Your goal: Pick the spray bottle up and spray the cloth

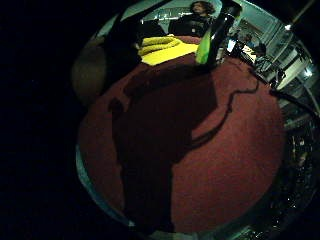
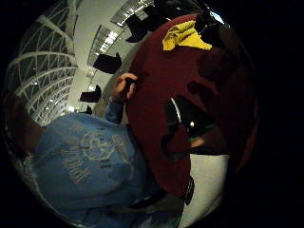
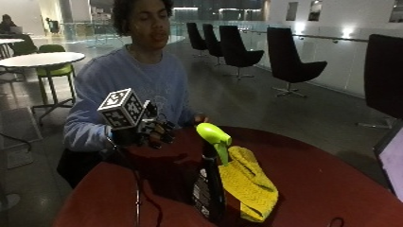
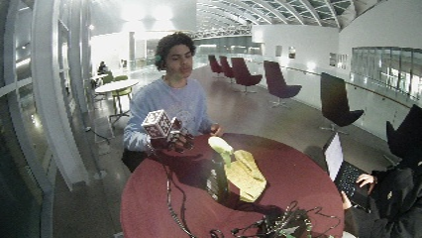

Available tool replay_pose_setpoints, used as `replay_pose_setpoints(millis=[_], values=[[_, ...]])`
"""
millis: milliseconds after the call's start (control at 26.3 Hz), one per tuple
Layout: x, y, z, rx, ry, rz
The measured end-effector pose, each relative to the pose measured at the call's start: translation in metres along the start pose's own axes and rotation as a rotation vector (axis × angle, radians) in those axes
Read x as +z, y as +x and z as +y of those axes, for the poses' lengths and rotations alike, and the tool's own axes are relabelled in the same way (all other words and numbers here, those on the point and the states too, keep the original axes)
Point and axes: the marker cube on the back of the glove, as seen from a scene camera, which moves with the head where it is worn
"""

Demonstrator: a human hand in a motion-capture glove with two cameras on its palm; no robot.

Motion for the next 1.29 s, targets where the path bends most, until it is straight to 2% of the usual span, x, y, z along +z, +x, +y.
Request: replay_pose_setpoints(millis=[228, 380, 989, 1294], values=[[-0.023, 0.022, -0.028, 0.044, 0.188, -0.343], [-0.033, 0.042, -0.048, 0.144, 0.313, -0.504], [0.003, 0.135, -0.137, 0.524, 0.376, -0.436], [0.012, 0.152, -0.180, 0.575, 0.423, -0.561]])
